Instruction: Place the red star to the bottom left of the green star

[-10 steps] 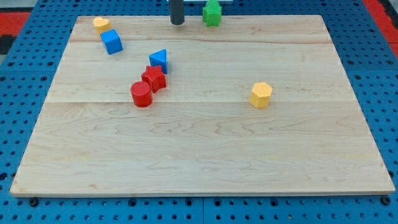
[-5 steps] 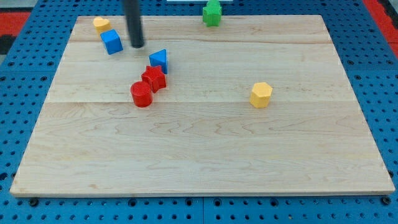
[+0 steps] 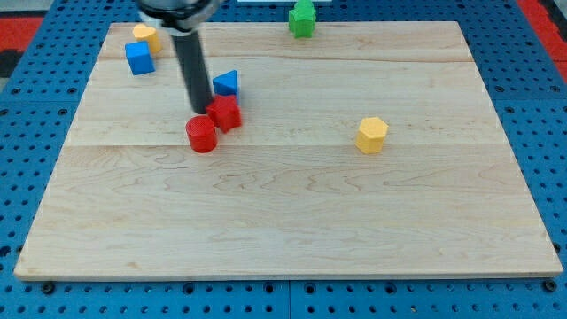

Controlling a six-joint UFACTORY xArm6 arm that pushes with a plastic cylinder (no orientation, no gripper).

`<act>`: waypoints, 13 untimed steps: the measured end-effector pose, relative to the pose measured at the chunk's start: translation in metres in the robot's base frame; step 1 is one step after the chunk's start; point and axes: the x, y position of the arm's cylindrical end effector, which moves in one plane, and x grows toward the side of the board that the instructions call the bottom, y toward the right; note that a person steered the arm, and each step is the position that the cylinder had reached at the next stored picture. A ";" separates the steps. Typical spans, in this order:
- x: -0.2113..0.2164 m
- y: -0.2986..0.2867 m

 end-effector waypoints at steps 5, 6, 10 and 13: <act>-0.003 0.091; 0.017 0.094; -0.036 0.085; -0.110 0.092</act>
